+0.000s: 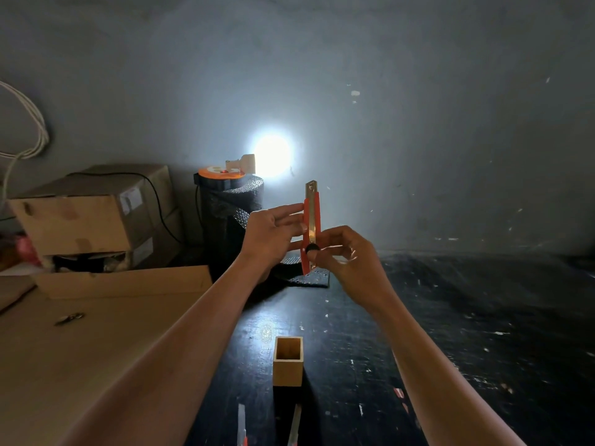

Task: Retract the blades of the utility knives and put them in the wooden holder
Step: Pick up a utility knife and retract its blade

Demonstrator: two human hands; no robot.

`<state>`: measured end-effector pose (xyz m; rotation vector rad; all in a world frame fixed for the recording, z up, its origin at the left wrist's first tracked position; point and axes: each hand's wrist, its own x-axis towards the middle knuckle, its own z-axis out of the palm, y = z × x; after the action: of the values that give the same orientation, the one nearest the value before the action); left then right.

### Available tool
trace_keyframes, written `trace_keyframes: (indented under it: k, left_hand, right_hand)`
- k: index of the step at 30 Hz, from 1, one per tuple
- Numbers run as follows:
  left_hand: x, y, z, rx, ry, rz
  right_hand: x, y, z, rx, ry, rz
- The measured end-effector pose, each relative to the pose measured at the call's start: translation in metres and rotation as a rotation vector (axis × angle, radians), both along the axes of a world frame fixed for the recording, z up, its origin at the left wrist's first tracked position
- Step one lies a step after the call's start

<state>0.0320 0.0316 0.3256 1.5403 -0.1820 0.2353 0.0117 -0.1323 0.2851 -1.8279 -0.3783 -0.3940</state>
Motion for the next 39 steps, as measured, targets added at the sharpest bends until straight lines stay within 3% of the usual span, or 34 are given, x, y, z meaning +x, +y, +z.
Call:
trace_keyframes:
  k: [31,39]
  left_hand:
    - [0.002,0.003,-0.011,-0.018,0.013,0.006]
    - [-0.001,0.009,-0.017,-0.043,0.007,-0.039]
  right_hand:
    - [0.002,0.003,-0.004,-0.114,-0.034,0.034]
    - [0.003,0.006,-0.002,0.055,-0.002,0.030]
